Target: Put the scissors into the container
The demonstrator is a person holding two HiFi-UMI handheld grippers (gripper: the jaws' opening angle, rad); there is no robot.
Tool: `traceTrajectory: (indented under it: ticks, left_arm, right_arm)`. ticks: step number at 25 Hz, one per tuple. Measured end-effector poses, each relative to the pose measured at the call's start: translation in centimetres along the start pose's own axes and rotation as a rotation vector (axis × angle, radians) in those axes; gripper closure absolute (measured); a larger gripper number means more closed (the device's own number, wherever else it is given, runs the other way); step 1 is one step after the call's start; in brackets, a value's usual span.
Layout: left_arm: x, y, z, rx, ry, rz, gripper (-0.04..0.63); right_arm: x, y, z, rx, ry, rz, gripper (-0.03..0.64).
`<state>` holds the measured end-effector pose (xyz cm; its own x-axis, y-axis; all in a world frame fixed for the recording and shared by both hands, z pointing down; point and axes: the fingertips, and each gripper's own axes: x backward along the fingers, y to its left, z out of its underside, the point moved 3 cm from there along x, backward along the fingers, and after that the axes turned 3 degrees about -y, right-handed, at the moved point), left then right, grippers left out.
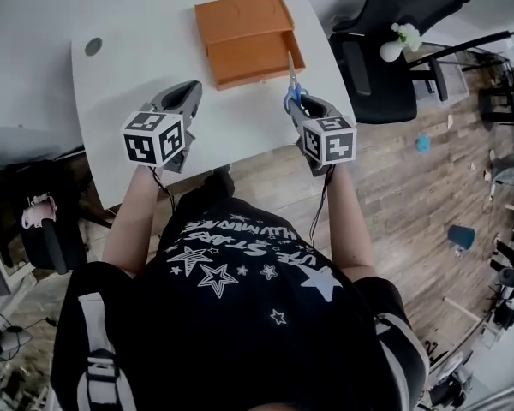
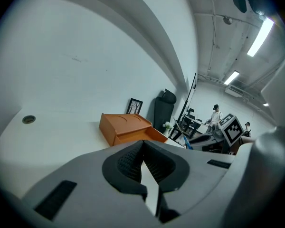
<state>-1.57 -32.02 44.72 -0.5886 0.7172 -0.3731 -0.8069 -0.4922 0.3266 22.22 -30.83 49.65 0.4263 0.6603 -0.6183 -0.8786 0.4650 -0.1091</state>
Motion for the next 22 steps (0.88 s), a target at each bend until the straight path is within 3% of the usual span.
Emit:
traceTrajectory:
  ticks: [6, 12, 14, 22]
  left_arm:
    - [-4.0, 3.4, -2.1, 0.017, 0.02, -0.003, 0.577]
    - [-6.4, 5.8, -3.8, 0.039, 0.012, -0.01, 0.577]
    - [-6.8, 6.6, -4.2, 0.04, 0.01, -0.012, 0.577]
    - [-8.7, 9.8, -4.7, 0.075, 0.021, -0.024, 0.577]
  right_arm:
    - [-5.1, -2.4, -4.4, 0.199, 0.074, -0.014, 0.515]
    - [-9.3, -3.9, -7.3, 0.548, 0.154, -0.062, 0.515]
    - [-10.5, -3.7, -8.1, 0.662, 0.173, -0.097, 0.515]
    - [-15.2, -3.1, -8.3, 0.961, 0.271, -0.269, 0.515]
